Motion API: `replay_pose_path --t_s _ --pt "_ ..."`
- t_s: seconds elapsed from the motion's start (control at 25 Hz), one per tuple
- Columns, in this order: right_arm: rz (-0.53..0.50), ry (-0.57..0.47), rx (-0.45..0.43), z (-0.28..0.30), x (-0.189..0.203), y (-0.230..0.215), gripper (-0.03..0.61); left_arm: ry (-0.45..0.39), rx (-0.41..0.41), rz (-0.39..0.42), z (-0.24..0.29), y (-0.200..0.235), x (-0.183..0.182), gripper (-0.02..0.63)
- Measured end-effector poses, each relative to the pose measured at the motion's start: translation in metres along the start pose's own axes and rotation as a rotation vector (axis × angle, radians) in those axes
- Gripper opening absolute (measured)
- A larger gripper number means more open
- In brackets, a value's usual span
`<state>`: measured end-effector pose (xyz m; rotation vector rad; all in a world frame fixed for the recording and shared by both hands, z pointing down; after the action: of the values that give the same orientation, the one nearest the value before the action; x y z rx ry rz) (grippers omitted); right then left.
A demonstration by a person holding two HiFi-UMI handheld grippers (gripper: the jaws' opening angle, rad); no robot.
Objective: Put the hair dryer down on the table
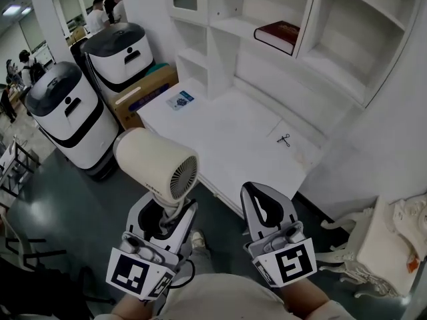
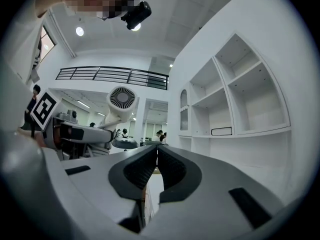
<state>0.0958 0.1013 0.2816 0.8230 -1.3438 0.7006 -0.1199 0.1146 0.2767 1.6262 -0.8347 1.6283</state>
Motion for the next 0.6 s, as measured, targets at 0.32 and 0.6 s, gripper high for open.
replay_pose_path --t_s 0.32,0.6 --pt "-0.017 -0.004 0.029 0.111 -0.013 -0.003 0.021 -0.002 0.052 0.004 0.049 0.102 -0.01 0.222" --pt "-0.012 -0.014 0.05 0.17 -0.021 -0.002 0.021 -0.013 0.079 0.024 0.073 0.156 -0.021 0.222"
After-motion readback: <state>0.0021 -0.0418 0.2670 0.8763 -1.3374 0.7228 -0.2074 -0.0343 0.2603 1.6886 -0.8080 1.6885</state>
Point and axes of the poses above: the fingertips, and each gripper's own axes: z forward along the fingers, y to its left, x out of its underside, the point moved 9 cm from there along -z, backward along the fingers, and after that the axes turned 6 degrees about y, right-handed, at the moved point
